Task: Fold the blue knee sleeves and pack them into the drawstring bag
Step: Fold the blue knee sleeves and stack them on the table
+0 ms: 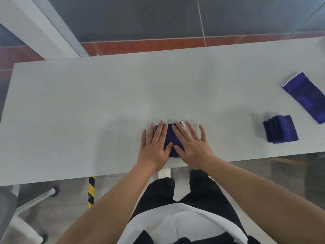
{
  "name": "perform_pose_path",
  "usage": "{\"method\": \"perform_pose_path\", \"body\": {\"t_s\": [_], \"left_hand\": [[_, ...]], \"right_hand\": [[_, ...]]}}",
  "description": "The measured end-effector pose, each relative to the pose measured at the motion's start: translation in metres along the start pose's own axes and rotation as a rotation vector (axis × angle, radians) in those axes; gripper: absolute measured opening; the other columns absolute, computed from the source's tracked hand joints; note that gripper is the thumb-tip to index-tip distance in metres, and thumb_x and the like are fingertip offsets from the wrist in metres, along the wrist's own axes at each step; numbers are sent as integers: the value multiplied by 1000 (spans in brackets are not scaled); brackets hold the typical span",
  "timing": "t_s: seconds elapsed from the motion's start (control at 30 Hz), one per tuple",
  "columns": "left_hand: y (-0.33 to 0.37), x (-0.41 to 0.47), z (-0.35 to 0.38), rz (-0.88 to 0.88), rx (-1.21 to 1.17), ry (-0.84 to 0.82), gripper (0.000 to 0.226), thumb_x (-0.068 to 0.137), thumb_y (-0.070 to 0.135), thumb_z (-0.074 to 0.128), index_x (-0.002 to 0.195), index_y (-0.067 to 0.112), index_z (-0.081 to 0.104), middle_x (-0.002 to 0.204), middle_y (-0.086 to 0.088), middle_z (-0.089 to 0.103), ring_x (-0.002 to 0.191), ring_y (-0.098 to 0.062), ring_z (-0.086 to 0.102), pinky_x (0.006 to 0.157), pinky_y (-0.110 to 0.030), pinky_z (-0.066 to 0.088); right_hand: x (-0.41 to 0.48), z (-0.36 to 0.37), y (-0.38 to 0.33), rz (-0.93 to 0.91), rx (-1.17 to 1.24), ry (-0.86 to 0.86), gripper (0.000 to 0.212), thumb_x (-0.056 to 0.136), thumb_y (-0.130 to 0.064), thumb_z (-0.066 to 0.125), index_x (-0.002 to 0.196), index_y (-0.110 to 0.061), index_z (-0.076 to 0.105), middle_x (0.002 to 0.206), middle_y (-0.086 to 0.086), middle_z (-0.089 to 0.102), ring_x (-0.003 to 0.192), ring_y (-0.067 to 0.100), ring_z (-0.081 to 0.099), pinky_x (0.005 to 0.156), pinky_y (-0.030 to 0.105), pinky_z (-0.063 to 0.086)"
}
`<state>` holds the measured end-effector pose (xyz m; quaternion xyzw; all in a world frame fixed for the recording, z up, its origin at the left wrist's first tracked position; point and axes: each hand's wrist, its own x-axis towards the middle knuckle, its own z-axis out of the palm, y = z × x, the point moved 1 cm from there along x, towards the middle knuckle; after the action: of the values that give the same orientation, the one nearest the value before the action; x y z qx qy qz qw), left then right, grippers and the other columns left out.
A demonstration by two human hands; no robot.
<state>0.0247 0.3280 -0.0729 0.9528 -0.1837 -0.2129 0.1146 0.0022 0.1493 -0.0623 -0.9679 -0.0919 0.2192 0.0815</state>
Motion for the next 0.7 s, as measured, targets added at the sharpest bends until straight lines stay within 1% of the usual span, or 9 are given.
{"method": "perform_pose_path", "body": {"t_s": [0.07,0.13,0.23,0.3,0.37,0.4,0.47,0.6,0.7], "left_hand": [[0,0,-5,-8,-21,-39,69,100,57,11,155,28,-19,163,11,-25,151,-21,-22,122,-46,-15],[0,-3,-12,-14,-56,-62,70,100,60,14,155,31,-18,162,12,-27,151,-21,-24,120,-43,-17],[7,-2,-27,-7,-99,42,71,96,64,16,156,37,-12,164,9,-22,151,-21,-23,121,-42,-14],[25,7,-41,12,-138,112,73,97,60,30,156,38,-8,165,8,-19,151,-21,-20,122,-43,-11],[53,24,-54,49,-180,124,79,96,52,45,156,39,-5,166,8,-18,152,-22,-17,123,-42,-8],[70,34,-59,75,-185,119,82,95,50,49,156,40,-5,166,7,-18,152,-23,-16,123,-42,-7],[105,54,-66,129,-181,78,85,93,48,51,155,41,-7,165,7,-19,153,-24,-15,123,-42,-5],[174,94,-66,182,-178,-120,85,92,47,54,156,39,-1,167,5,-11,154,-24,-7,124,-44,4],[217,123,-59,169,-202,-225,85,88,49,60,157,37,10,168,2,0,154,-25,1,123,-44,10]], "right_hand": [[0,-5,-2,-2,22,-27,69,101,-59,12,155,-34,-20,164,-12,-23,150,21,-26,121,58,-9],[-6,-14,-1,-10,61,-19,72,99,-61,23,155,-39,-17,165,-12,-22,150,21,-27,121,57,-9],[-31,-38,17,51,181,114,73,97,-62,33,154,-46,-8,166,-13,-18,151,16,-22,123,52,-7],[-52,-57,42,155,274,209,70,97,-61,37,156,-45,2,166,-13,-14,152,14,-18,124,49,-5],[-74,-76,76,275,374,295,68,96,-59,43,156,-44,13,167,-12,-6,154,14,-11,124,48,-1],[-84,-84,95,344,411,336,67,96,-58,46,155,-43,18,168,-11,-1,155,15,-7,124,49,1],[-105,-99,138,491,452,408,65,96,-54,51,154,-38,27,168,-7,9,155,19,4,123,49,8],[-140,-112,227,754,581,468,62,94,-46,59,150,-27,40,164,1,28,149,26,27,119,50,25],[-157,-107,289,842,694,444,63,93,-43,62,149,-21,42,158,4,38,142,27,38,115,48,33]]}}
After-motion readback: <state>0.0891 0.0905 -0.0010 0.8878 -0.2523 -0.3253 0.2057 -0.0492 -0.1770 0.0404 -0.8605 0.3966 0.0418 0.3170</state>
